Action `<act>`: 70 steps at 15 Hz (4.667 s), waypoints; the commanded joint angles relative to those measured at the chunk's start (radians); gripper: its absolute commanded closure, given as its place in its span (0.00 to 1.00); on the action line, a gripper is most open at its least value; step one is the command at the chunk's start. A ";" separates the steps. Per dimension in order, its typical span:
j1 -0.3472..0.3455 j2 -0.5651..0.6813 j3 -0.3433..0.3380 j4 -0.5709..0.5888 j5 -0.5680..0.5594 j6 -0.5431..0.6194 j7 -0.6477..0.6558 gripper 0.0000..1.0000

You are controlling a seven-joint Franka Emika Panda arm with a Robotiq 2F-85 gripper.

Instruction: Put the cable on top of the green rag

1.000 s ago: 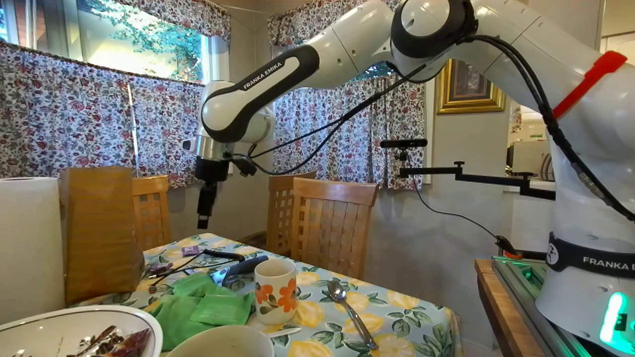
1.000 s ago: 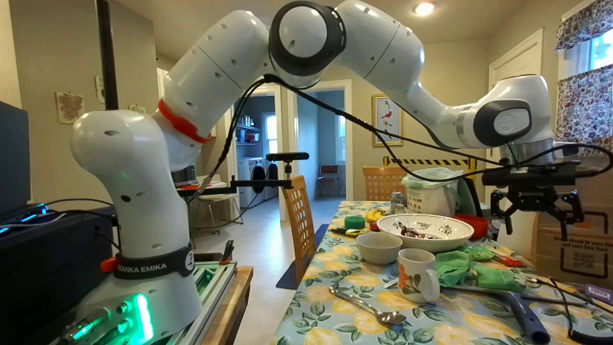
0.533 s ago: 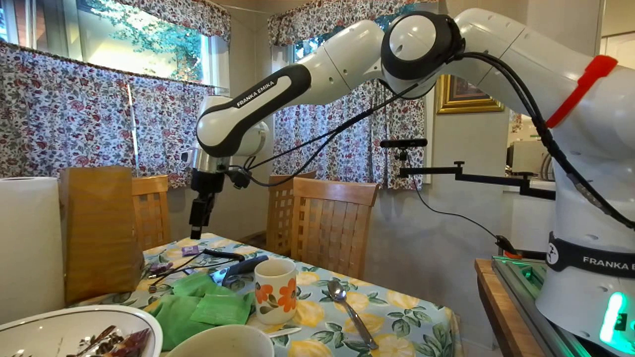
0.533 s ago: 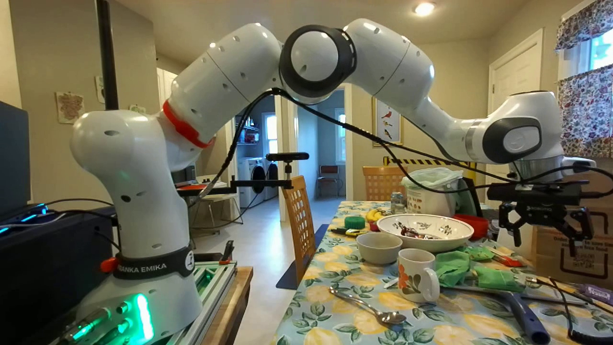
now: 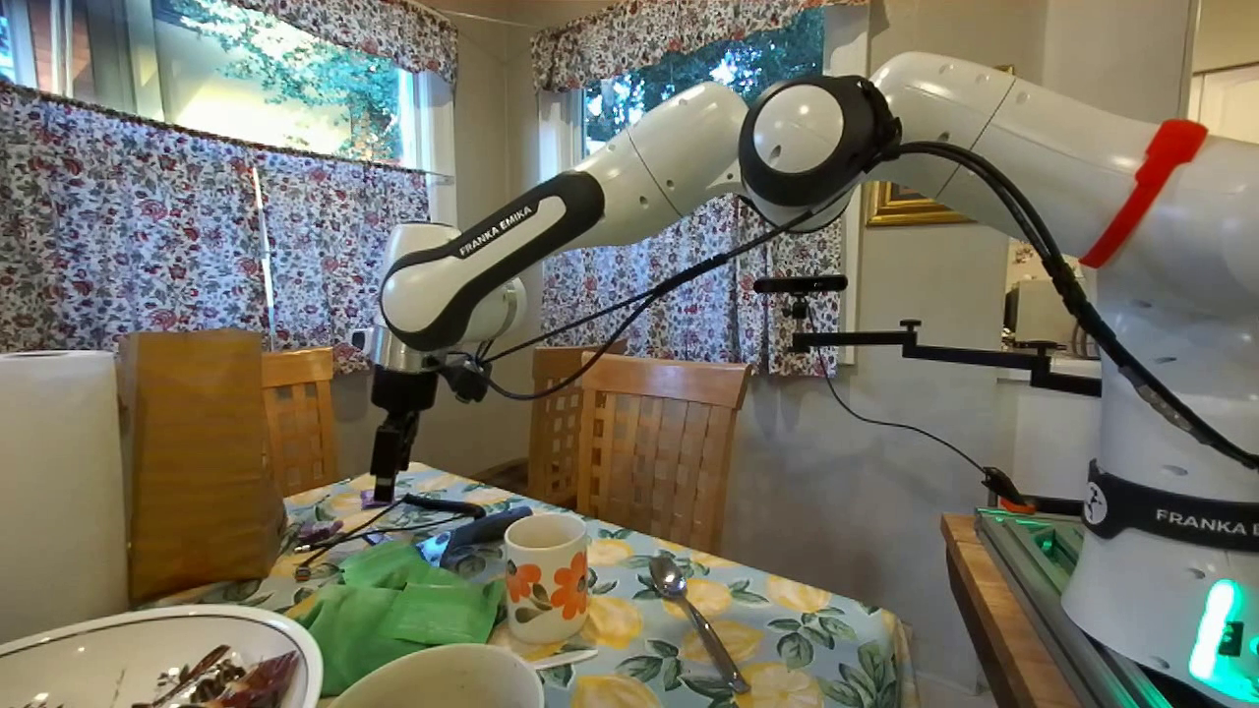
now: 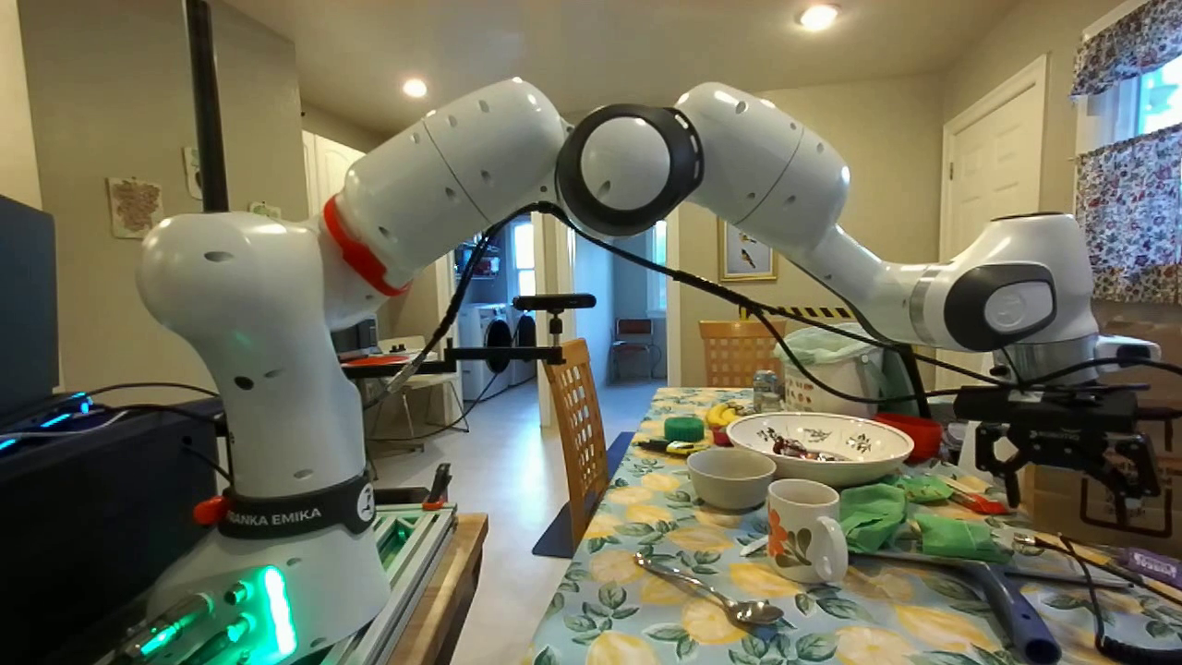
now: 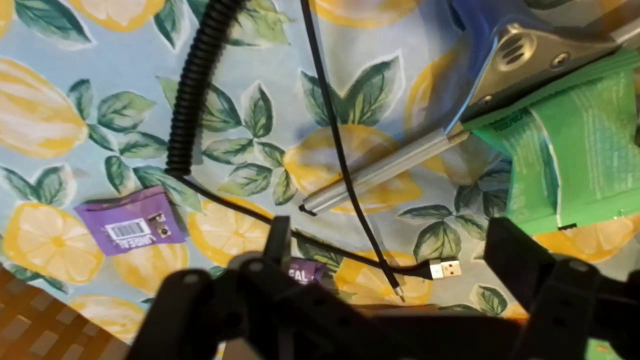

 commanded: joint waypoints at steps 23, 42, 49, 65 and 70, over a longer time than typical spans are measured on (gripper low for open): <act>0.016 0.184 0.019 0.231 -0.087 -0.024 -0.386 0.00; -0.007 0.258 0.065 0.333 -0.013 -0.094 -0.496 0.23; -0.011 0.298 0.072 0.385 0.029 -0.130 -0.488 0.18; -0.014 0.348 0.084 0.479 0.038 -0.175 -0.481 1.00; -0.016 0.324 0.079 0.470 0.025 -0.202 -0.484 0.99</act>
